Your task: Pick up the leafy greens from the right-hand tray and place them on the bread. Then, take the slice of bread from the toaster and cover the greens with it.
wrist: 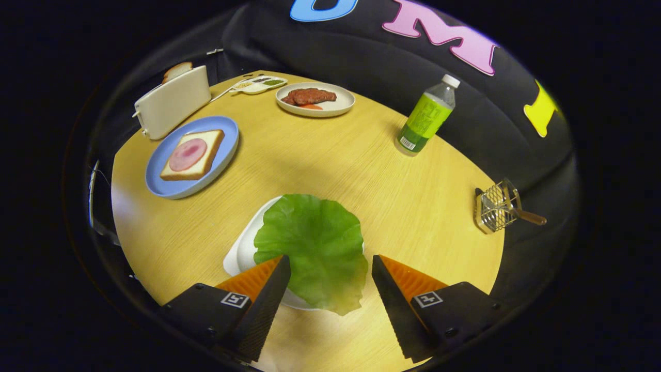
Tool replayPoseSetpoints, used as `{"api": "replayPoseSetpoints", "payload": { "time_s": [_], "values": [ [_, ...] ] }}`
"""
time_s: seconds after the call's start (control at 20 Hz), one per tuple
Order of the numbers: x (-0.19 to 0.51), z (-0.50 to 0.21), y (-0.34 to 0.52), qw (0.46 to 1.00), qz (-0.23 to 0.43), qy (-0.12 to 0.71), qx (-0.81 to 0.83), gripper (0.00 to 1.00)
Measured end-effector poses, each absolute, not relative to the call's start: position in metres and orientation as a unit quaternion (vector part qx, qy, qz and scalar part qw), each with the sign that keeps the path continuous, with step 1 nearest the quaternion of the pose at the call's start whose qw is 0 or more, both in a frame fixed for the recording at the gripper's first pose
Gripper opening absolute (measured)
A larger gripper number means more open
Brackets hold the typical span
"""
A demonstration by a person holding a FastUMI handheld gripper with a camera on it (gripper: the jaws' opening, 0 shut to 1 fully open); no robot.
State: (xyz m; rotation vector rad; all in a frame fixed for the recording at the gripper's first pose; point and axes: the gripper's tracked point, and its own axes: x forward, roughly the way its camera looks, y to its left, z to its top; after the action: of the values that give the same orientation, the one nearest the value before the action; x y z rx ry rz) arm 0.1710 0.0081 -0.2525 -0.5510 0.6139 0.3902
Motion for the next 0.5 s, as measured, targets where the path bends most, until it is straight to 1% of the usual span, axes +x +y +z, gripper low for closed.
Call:
{"api": "replayPoseSetpoints", "payload": {
  "time_s": [0.25, 0.3, 0.5],
  "values": [
    [0.181, -0.272, 0.010, 0.891, 0.196, 0.311, -0.267, 0.96],
    [0.181, -0.273, 0.011, 0.891, 0.199, 0.312, -0.264, 0.92],
    [0.184, -0.274, 0.005, 0.892, 0.190, 0.332, -0.239, 0.93]
  ]
}}
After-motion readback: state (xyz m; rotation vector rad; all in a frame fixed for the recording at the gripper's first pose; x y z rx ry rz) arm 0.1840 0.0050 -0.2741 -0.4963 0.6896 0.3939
